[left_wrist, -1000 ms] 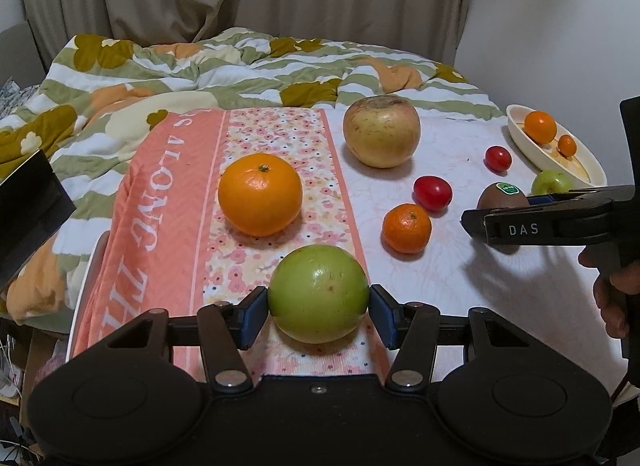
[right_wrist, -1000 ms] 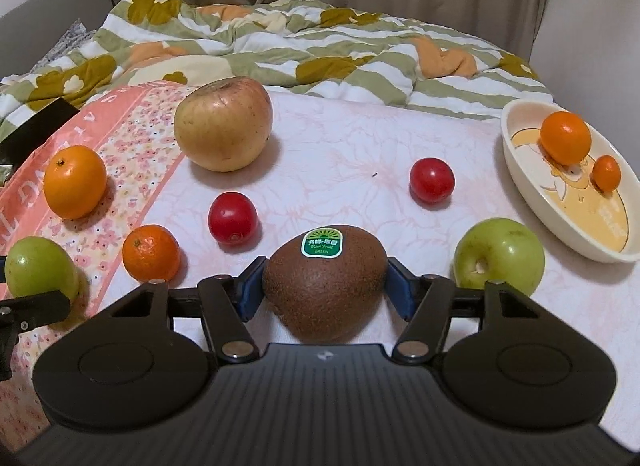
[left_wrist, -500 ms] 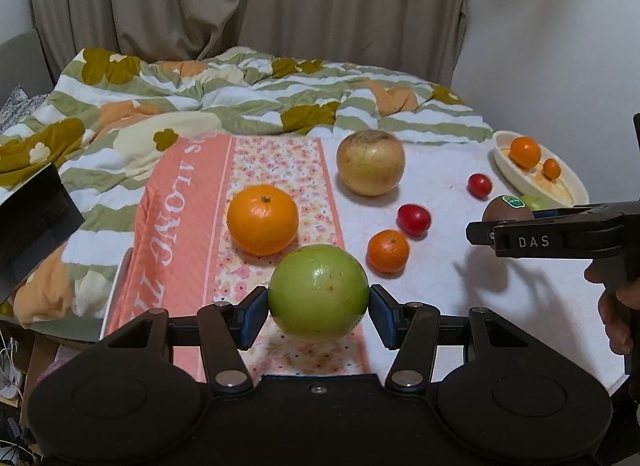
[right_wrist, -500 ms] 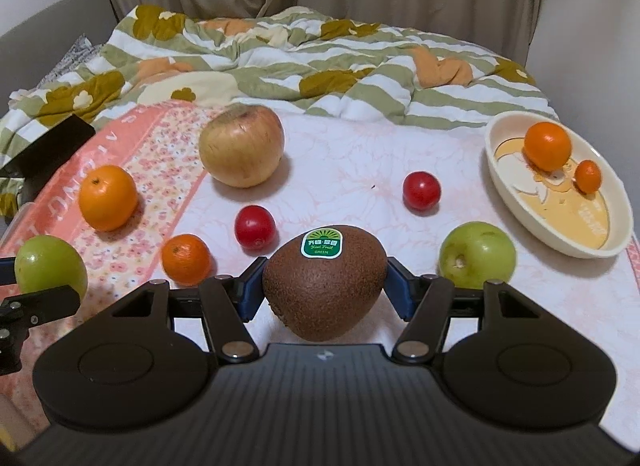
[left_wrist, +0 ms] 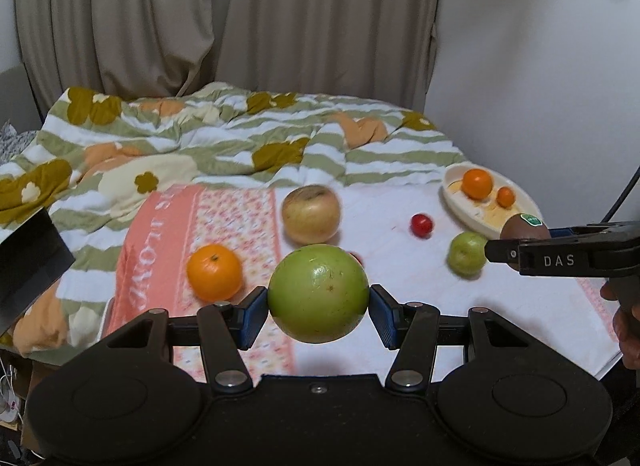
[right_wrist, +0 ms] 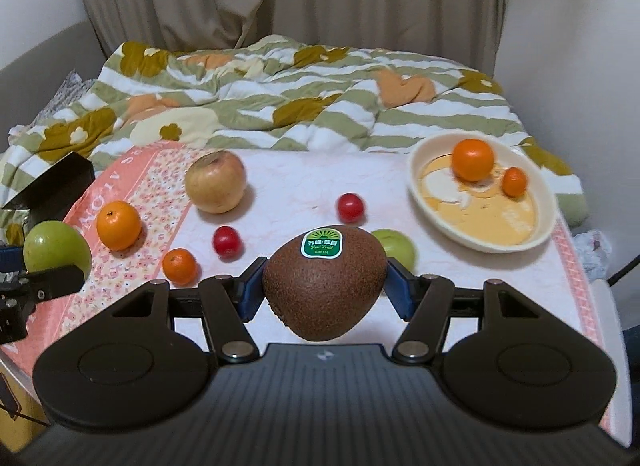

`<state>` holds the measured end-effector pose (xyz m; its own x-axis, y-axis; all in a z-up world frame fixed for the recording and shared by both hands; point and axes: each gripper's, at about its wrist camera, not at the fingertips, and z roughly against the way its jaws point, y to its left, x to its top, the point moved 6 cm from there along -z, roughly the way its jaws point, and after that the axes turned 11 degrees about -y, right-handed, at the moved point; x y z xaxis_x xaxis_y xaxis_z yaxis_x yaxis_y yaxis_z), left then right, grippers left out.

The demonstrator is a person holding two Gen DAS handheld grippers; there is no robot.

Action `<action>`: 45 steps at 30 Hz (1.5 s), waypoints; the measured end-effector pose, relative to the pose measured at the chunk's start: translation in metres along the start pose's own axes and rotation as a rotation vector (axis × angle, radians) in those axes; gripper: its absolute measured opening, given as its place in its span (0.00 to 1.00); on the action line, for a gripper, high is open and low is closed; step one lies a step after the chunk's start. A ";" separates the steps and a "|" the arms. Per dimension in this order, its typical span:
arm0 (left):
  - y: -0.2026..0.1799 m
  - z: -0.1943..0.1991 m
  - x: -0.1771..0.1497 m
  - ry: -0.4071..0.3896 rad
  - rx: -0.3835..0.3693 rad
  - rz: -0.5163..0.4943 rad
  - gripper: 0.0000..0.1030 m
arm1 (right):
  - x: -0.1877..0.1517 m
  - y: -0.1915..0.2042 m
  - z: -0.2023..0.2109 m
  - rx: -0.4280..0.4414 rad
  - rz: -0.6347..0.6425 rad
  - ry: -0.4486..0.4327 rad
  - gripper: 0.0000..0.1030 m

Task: Organize fruits
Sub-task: 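Carry the green apple and kiwi to the white bowl and release them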

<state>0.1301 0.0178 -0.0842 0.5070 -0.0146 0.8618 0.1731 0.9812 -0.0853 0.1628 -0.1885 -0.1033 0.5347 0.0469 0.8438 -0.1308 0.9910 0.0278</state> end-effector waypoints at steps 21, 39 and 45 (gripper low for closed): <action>-0.149 -0.029 0.042 -0.102 0.047 0.051 0.57 | 0.034 -0.157 0.032 0.084 0.064 -0.053 0.74; -0.205 -0.136 0.062 -0.023 -0.051 -0.041 0.57 | 0.044 -0.231 -0.010 0.019 -0.001 -0.036 0.74; -0.220 -0.185 0.062 0.029 -0.101 -0.091 0.57 | 0.047 -0.247 -0.035 -0.022 -0.041 -0.010 0.74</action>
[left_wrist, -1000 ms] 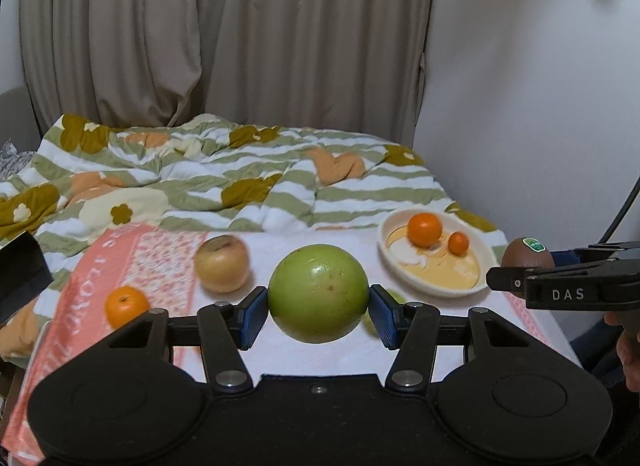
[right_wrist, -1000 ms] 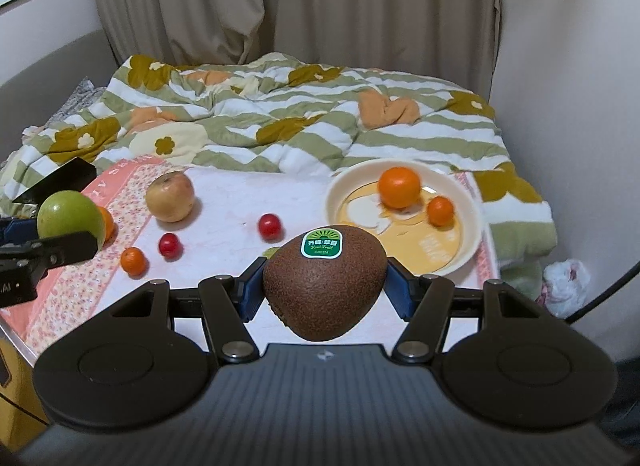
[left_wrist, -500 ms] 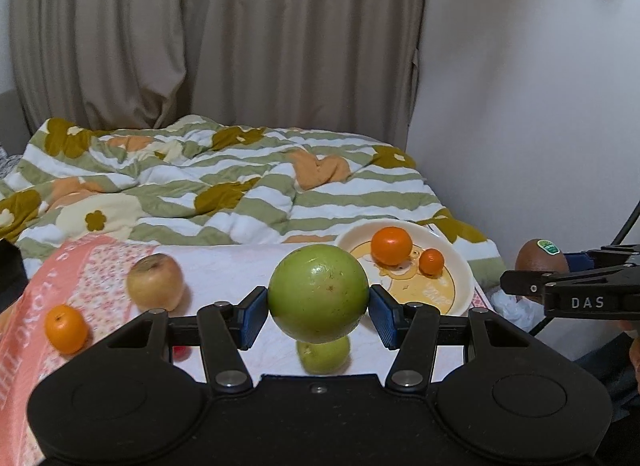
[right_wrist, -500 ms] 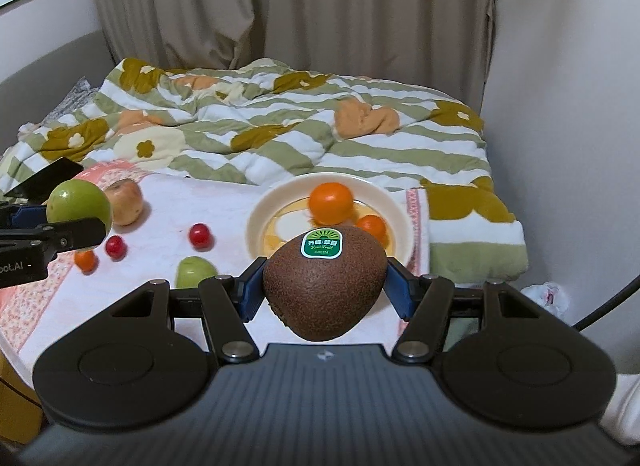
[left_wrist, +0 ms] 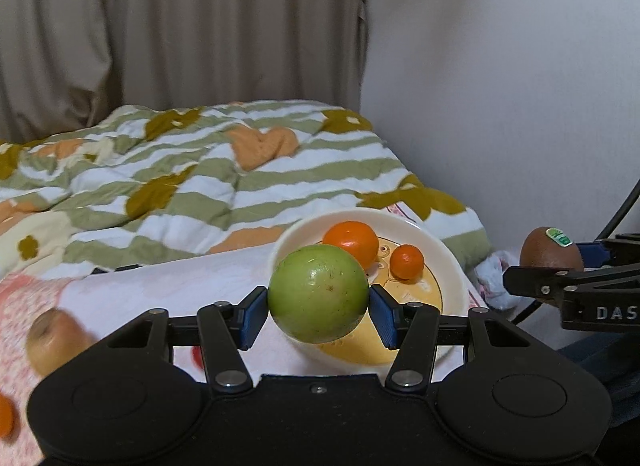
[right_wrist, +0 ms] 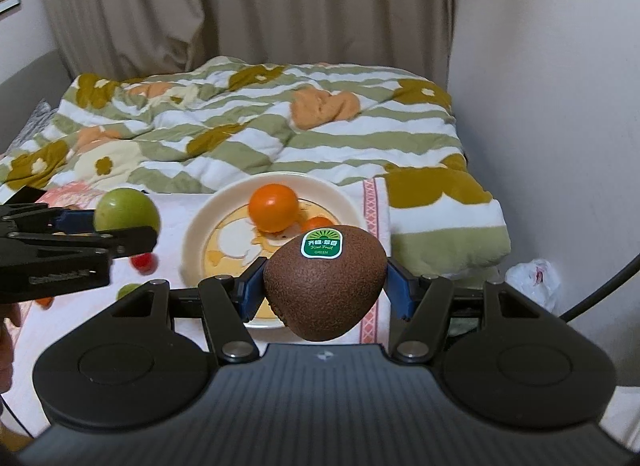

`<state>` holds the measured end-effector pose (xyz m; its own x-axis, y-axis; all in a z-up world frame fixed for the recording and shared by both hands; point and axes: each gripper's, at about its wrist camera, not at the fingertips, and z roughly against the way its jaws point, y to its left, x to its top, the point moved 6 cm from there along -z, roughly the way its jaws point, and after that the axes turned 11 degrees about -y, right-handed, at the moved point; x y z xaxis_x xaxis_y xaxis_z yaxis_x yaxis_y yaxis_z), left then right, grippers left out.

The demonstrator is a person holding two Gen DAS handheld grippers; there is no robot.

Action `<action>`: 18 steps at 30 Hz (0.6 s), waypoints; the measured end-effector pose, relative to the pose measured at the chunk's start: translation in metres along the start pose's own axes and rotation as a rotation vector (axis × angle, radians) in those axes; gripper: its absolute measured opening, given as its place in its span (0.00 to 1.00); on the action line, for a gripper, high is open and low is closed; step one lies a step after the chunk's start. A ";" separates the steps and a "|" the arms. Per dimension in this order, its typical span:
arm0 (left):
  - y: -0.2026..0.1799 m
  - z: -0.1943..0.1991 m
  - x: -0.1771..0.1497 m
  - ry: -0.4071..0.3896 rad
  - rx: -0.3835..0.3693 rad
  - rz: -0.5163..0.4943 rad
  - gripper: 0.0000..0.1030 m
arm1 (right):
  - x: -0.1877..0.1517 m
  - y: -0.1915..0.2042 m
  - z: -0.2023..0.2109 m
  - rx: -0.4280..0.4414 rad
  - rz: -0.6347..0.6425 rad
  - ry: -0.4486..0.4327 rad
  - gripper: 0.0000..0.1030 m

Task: Organize fruits
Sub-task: 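Carry the green apple and kiwi to the white bowl and release them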

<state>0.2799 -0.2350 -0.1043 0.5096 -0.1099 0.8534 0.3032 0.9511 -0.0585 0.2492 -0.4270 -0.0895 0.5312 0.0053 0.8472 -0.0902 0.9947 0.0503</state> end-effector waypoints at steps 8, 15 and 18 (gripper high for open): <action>-0.006 -0.062 -0.006 0.085 -0.046 -0.081 0.57 | -0.003 -0.017 -0.032 -0.061 -0.059 0.044 0.74; -0.004 -0.092 -0.019 0.133 -0.030 -0.153 0.57 | -0.010 -0.026 -0.046 -0.092 -0.088 0.069 0.74; -0.005 -0.098 -0.022 0.148 -0.034 -0.166 0.58 | -0.012 -0.027 -0.048 -0.101 -0.099 0.073 0.74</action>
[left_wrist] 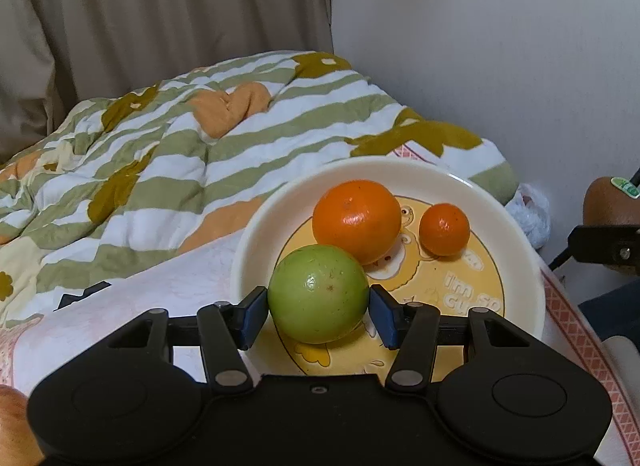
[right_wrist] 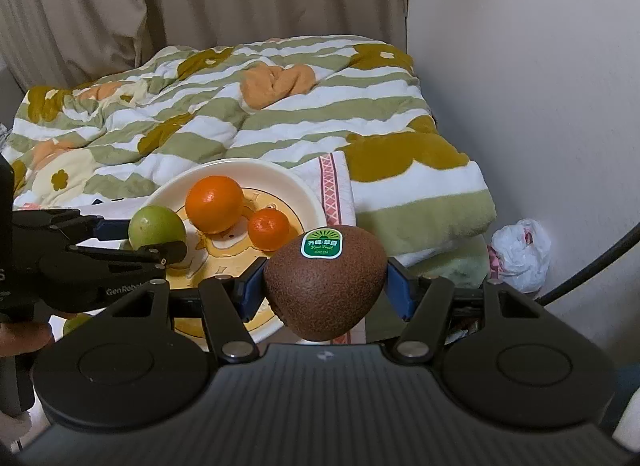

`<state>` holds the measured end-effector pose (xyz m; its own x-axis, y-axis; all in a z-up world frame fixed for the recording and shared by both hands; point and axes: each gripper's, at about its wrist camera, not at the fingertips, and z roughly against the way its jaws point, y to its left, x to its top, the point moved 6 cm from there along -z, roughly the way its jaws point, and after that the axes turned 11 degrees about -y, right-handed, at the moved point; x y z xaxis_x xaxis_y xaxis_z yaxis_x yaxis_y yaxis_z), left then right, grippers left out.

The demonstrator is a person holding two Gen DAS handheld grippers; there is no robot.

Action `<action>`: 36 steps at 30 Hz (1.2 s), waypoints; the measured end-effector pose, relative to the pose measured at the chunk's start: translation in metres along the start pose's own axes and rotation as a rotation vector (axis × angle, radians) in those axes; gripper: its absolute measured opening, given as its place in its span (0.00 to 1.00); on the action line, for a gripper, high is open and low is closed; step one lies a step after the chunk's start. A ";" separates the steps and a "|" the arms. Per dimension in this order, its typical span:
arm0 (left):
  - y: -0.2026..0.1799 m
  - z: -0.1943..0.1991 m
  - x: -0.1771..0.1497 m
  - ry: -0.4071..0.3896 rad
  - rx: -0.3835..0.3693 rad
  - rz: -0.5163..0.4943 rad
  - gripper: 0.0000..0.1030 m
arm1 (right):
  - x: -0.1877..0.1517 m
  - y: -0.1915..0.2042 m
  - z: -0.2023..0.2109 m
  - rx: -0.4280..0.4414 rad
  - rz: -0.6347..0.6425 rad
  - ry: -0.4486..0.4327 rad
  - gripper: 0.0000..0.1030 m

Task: Organize fruits
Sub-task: 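Carry the green apple and kiwi to the white bowl and release them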

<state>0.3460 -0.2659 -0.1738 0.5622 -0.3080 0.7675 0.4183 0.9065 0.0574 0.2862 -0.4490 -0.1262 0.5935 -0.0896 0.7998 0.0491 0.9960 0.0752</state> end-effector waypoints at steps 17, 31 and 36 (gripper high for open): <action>0.020 0.060 0.011 -0.114 0.047 0.077 0.98 | 0.008 0.008 -0.005 0.024 0.027 0.000 0.74; 0.043 0.109 -0.006 -0.142 0.135 0.173 0.98 | -0.012 0.054 -0.049 0.121 0.138 0.078 0.74; 0.046 0.115 -0.013 -0.141 0.152 0.192 0.98 | -0.020 0.062 -0.061 0.123 0.175 0.097 0.74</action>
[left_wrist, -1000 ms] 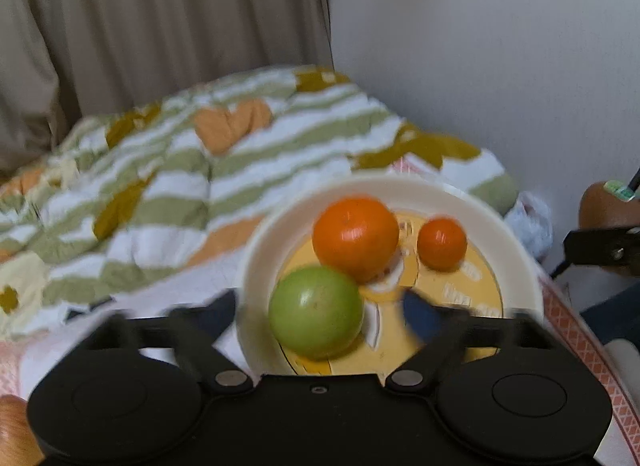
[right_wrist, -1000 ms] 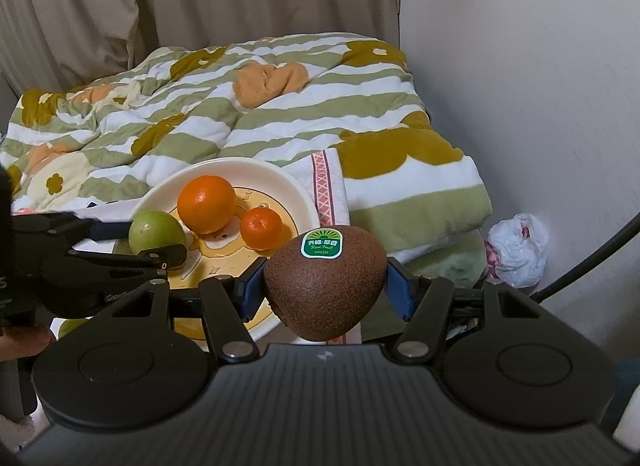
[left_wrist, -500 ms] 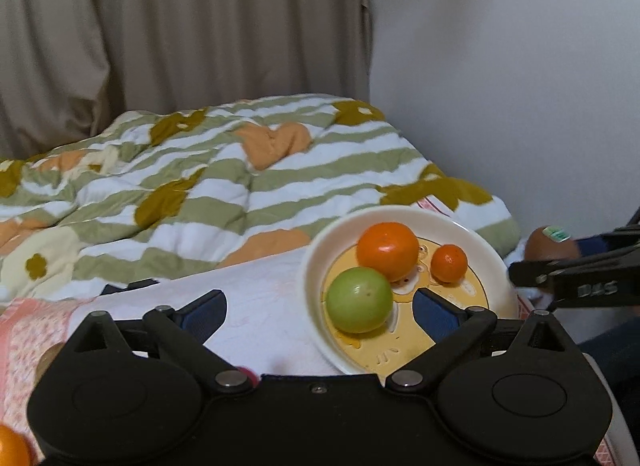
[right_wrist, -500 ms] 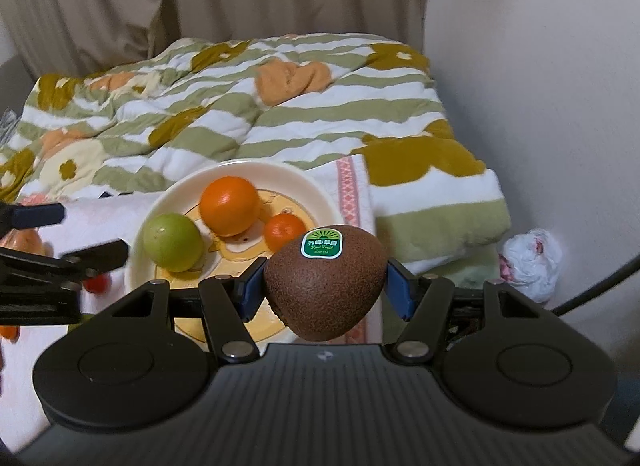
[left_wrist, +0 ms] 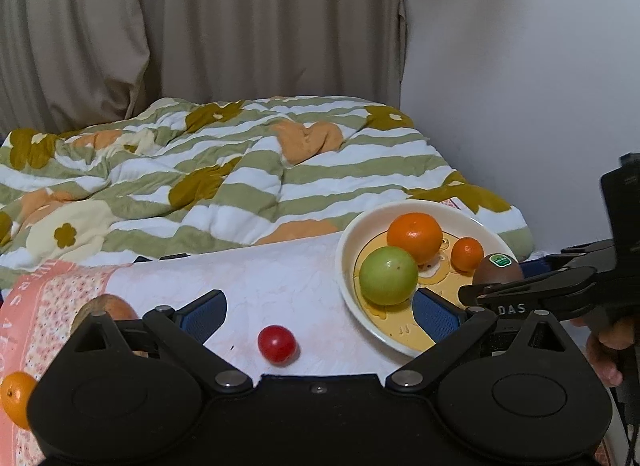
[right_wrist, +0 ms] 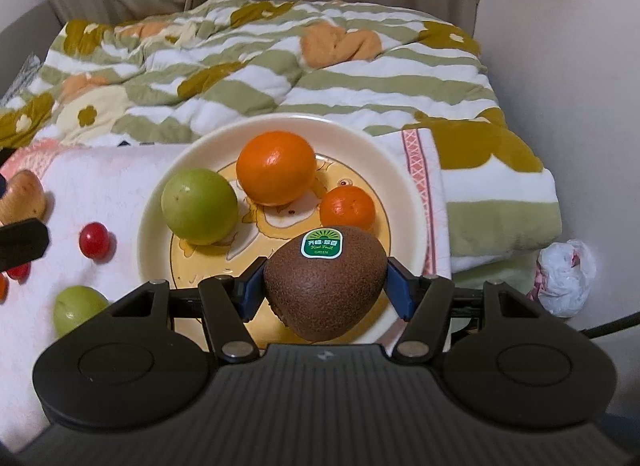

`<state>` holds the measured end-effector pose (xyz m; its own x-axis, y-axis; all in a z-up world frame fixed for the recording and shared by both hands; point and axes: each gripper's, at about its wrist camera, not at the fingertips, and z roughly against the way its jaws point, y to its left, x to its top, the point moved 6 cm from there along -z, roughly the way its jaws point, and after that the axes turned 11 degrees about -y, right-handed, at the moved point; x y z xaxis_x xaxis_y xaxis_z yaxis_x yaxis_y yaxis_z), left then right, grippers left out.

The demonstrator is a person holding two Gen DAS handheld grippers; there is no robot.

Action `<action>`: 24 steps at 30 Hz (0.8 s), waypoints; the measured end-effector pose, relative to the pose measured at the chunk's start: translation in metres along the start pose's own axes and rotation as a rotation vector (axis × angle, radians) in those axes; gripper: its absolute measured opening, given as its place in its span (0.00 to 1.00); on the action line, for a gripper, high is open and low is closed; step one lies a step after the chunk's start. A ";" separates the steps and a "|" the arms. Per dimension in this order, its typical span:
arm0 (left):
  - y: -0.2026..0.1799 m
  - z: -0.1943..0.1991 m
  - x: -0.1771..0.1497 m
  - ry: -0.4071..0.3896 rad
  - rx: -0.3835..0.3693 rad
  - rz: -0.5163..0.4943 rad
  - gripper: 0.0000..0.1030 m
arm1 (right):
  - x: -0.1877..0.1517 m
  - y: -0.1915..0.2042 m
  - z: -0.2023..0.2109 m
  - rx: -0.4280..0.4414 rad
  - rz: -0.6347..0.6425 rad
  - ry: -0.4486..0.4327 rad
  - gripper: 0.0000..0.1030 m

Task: Organize fruits
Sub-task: 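Carry the green apple and kiwi to the white bowl and release them, then move both tools back toward the yellowish apple and green apple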

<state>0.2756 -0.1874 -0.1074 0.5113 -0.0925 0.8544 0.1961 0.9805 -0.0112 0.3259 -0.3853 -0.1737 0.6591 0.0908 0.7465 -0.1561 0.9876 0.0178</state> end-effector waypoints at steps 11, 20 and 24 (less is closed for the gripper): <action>0.004 0.023 -0.006 -0.014 0.027 0.014 0.98 | -0.001 -0.001 -0.001 0.011 0.007 -0.016 0.84; 0.001 0.057 -0.005 -0.065 0.049 0.031 0.98 | 0.010 0.003 0.038 -0.007 0.035 -0.099 1.00; -0.001 0.077 -0.005 -0.095 0.066 0.040 0.98 | 0.010 0.006 0.061 -0.003 0.039 -0.126 1.00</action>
<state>0.2081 -0.1743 -0.0715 0.4353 -0.0389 0.8994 0.1199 0.9927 -0.0151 0.2868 -0.3861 -0.1252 0.5553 0.1123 0.8240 -0.1775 0.9840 -0.0146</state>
